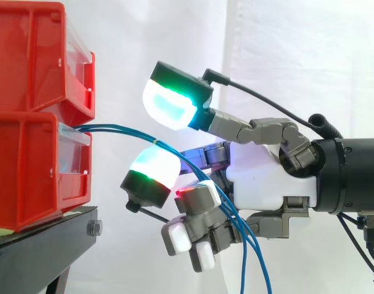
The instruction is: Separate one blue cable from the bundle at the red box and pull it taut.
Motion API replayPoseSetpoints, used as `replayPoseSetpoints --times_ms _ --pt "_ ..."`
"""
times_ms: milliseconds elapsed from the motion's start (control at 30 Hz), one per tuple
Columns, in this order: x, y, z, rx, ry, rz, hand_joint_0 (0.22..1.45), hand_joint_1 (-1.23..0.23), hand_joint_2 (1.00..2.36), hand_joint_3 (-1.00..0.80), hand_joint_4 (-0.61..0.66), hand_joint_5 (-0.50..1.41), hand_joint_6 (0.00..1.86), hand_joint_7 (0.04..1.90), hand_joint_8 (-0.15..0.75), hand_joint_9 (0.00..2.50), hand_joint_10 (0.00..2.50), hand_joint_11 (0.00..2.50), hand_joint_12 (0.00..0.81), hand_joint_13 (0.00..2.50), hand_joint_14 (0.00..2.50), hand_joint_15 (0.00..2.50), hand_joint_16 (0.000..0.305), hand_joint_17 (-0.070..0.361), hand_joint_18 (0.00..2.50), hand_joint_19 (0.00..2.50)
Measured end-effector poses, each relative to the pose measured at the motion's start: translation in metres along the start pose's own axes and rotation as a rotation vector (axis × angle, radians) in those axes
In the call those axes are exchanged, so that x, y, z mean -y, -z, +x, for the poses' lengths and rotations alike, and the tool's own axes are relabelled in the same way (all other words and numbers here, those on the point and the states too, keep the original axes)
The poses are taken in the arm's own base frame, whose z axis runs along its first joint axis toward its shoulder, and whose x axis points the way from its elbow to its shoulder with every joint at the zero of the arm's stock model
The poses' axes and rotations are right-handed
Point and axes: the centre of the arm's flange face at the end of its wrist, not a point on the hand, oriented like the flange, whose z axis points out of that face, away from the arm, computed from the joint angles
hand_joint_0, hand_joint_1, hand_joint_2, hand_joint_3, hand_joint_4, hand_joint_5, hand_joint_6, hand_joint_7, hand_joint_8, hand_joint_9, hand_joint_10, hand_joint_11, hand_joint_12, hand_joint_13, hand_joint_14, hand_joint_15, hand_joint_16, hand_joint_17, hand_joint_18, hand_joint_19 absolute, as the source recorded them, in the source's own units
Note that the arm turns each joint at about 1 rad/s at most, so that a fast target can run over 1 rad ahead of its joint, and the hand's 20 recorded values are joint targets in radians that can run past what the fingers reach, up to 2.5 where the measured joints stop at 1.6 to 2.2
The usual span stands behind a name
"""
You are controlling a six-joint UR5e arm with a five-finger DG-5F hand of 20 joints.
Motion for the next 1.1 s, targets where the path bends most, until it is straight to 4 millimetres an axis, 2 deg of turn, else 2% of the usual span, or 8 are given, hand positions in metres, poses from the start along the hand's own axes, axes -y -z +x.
replayPoseSetpoints --times_ms 33,167,267,367,500,733,833,1100 --pt "0.0 0.0 0.0001 0.0 0.0 0.0 0.44 -0.47 1.0 -0.5 0.16 -0.13 0.84 1.23 0.403 1.38 0.03 0.91 0.446 1.18 0.02 0.55 0.059 0.132 1.12 0.62" --pt "-0.0001 0.0 0.0002 0.0 0.0 0.0 0.46 -0.74 1.0 -0.5 0.14 -0.13 0.84 1.25 0.389 1.37 0.03 0.94 0.412 1.17 0.02 0.55 0.054 0.122 1.08 0.62" --pt "-0.0001 0.0 0.0 0.003 0.0 0.0 0.53 -0.79 1.0 -0.5 0.11 -0.13 0.84 1.28 0.368 1.38 0.03 0.94 0.37 1.15 0.02 0.56 0.048 0.108 1.03 0.64" --pt "-0.0001 0.0 -0.0001 0.004 0.0 0.001 0.64 -0.78 1.0 -0.5 0.06 -0.12 0.84 1.32 0.344 1.38 0.03 0.96 0.356 1.14 0.02 0.57 0.044 0.099 0.99 0.66" --pt "-0.0001 0.0 -0.0002 0.005 0.0 0.001 0.63 -0.78 1.01 -0.38 0.03 -0.12 0.85 1.3 0.347 1.39 0.03 0.95 0.361 1.15 0.02 0.58 0.044 0.099 1.0 0.68" --pt "-0.0001 0.0 -0.0002 0.006 0.0 0.001 0.6 -0.59 1.02 -0.23 0.05 -0.12 0.81 1.26 0.351 1.33 0.03 0.87 0.391 1.12 0.02 0.56 0.049 0.109 1.02 0.69" --pt "0.0 0.0 -0.0003 0.007 0.0 0.001 0.61 -0.52 1.02 -0.21 0.11 -0.11 0.76 1.28 0.347 1.31 0.03 0.83 0.39 1.12 0.02 0.56 0.05 0.111 1.02 0.7" --pt "-0.0001 0.0 -0.0003 0.007 0.0 0.001 0.61 -0.59 1.02 -0.17 0.14 -0.11 0.73 1.34 0.362 1.29 0.03 0.9 0.392 1.09 0.02 0.58 0.047 0.106 0.99 0.69"
